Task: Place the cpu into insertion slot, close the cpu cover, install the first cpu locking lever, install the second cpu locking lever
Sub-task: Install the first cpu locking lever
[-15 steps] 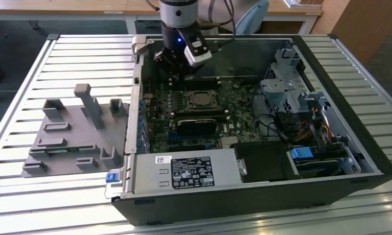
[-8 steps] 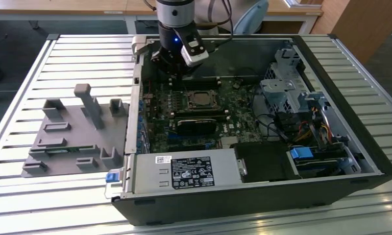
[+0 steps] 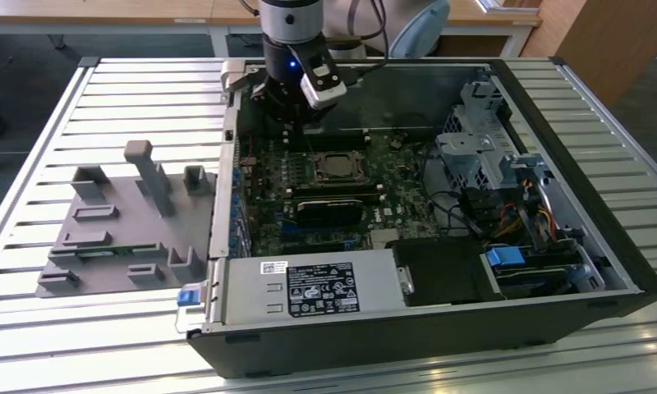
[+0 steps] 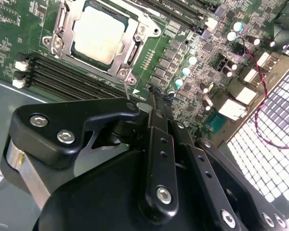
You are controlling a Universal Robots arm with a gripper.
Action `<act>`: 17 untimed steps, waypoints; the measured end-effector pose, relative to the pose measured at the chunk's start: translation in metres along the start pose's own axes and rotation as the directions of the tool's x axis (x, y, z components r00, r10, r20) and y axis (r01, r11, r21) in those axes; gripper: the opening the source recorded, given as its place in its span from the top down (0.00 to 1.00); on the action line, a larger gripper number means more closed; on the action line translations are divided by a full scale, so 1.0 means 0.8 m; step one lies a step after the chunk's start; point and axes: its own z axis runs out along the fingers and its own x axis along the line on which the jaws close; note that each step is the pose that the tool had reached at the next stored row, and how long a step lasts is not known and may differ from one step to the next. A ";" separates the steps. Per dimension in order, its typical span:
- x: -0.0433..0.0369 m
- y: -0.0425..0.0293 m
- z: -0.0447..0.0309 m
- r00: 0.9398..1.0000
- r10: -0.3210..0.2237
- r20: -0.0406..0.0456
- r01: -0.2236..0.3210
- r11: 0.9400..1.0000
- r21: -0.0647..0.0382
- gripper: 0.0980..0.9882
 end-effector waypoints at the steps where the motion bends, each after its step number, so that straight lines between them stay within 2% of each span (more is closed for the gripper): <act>1: 0.001 0.0003 0.0000 1.000 -0.001 0.000 0.001 1.000 0.000 0.99; 17: 0.005 0.0153 -0.0001 1.000 -0.002 0.000 0.002 1.000 0.000 0.99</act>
